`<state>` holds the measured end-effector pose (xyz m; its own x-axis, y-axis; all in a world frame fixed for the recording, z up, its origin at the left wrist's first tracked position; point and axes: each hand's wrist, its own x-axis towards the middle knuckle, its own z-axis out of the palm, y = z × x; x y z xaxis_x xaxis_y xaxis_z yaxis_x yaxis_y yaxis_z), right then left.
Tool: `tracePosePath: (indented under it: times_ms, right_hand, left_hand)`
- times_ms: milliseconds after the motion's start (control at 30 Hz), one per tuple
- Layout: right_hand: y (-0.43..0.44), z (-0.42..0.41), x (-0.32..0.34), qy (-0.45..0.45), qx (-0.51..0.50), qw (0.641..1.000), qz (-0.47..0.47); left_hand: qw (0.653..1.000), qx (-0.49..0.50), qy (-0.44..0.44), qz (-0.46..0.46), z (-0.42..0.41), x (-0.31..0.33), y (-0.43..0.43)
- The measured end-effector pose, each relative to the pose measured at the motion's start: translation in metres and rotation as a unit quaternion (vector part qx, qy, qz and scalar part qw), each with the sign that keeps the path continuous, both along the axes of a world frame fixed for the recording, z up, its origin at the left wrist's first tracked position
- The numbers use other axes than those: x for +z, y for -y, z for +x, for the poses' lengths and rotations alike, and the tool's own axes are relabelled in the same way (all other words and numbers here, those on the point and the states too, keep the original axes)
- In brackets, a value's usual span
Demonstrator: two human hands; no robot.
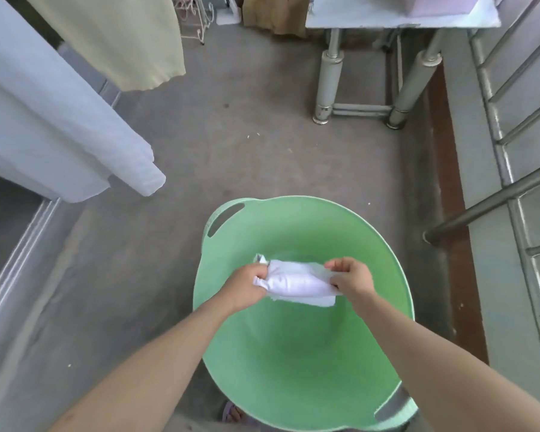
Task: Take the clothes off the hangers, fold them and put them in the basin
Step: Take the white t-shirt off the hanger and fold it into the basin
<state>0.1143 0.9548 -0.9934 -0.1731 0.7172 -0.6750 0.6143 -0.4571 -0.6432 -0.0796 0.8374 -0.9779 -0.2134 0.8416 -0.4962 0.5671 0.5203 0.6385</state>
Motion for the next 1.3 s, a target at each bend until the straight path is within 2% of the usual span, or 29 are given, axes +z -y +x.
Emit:
tracePosePath:
  times_ms: [100,167,233,300,333,400,500,633,733,833,900,1067,1167,1233,1300]
  right_hand:
    - [-0.014,-0.012,-0.05,-0.019,-0.039,0.998,0.038]
    - [-0.016,-0.012,-0.093,0.017,-0.037,0.999,0.033]
    - [-0.012,-0.01,-0.136,0.052,-0.017,0.998,0.007]
    - [-0.004,-0.009,-0.172,0.122,0.081,0.989,-0.033]
    - [-0.003,-0.01,-0.184,0.15,0.117,0.981,-0.034]
    - [0.001,-0.015,-0.208,0.157,0.146,0.976,-0.022]
    - [0.003,-0.018,-0.229,0.159,0.123,0.979,-0.006]
    - [-0.001,-0.022,-0.243,0.167,0.133,0.976,0.041]
    - [-0.006,-0.023,-0.257,0.162,0.185,0.967,0.066]
    - [-0.011,-0.021,-0.268,0.186,0.25,0.946,0.089]
    - [-0.015,-0.021,-0.274,0.21,0.278,0.93,0.119]
    - [-0.023,-0.018,-0.281,0.206,0.304,0.921,0.131]
    - [-0.027,-0.013,-0.28,0.201,0.321,0.918,0.119]
    - [-0.03,-0.012,-0.27,0.205,0.367,0.902,0.094]
    - [-0.033,-0.013,-0.26,0.184,0.388,0.9,0.072]
  left_hand:
    - [0.994,-0.012,-0.042,0.102,0.002,-0.044,-0.013]
    - [0.991,-0.044,-0.066,0.105,0.008,-0.08,-0.011]
    - [0.988,-0.122,-0.087,0.024,0.014,-0.128,0.0]
    - [0.974,-0.179,-0.076,-0.114,0.014,-0.172,0.012]
    - [0.971,-0.165,-0.074,-0.158,0.012,-0.187,0.014]
    - [0.977,-0.087,-0.073,-0.181,0.003,-0.211,0.014]
    - [0.985,0.037,-0.074,-0.153,-0.008,-0.227,0.007]
    - [0.985,0.122,-0.041,-0.112,-0.006,-0.236,-0.014]
    - [0.988,0.091,-0.036,-0.12,0.006,-0.252,-0.025]
    - [0.977,-0.015,-0.129,-0.169,0.017,-0.264,-0.023]
    - [0.97,-0.036,-0.157,-0.184,0.017,-0.271,-0.024]
    - [0.972,-0.034,-0.06,-0.226,0.005,-0.276,-0.033]
    - [0.965,-0.086,-0.036,-0.246,-0.001,-0.27,-0.037]
    - [0.949,-0.151,0.003,-0.278,-0.007,-0.261,-0.044]
    - [0.919,-0.191,0.091,-0.334,-0.017,-0.249,-0.055]
